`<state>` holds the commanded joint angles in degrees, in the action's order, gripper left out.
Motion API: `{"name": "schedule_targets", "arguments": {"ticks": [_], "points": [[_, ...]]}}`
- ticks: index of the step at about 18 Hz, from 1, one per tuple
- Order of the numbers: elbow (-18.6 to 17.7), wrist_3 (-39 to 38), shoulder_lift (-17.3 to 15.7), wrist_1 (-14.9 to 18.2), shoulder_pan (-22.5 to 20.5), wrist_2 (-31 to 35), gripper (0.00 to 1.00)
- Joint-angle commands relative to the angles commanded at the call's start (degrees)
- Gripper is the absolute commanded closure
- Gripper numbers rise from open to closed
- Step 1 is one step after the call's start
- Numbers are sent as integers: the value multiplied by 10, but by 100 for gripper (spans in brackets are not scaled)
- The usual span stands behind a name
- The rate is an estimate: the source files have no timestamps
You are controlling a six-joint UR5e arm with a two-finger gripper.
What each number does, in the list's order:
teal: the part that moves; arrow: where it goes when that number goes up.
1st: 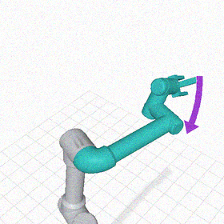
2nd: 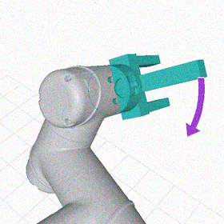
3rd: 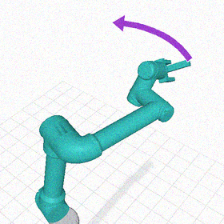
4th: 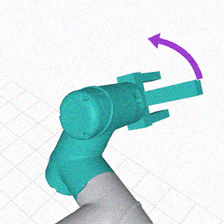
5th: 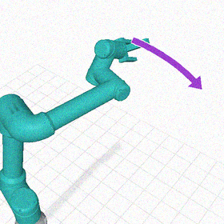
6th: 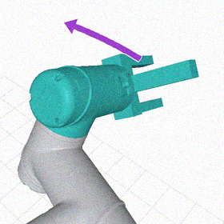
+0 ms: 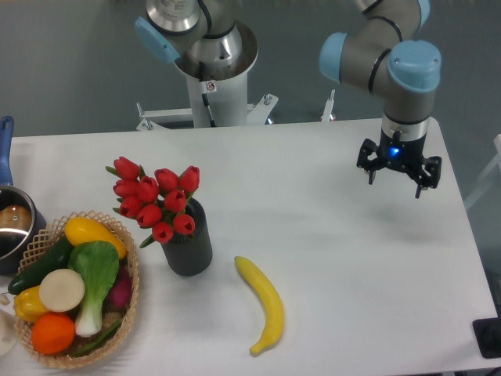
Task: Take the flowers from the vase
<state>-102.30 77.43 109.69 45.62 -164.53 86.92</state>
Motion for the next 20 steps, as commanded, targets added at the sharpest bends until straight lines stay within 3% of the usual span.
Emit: {"name": "schedule_targets", "arguments": {"ticks": [9, 14, 20], "points": [[-8, -4, -3, 0, 4, -1, 0], [-18, -30, -5, -10, 32, -6, 0], [-25, -76, -6, -22, 53, -72, 0]]}}
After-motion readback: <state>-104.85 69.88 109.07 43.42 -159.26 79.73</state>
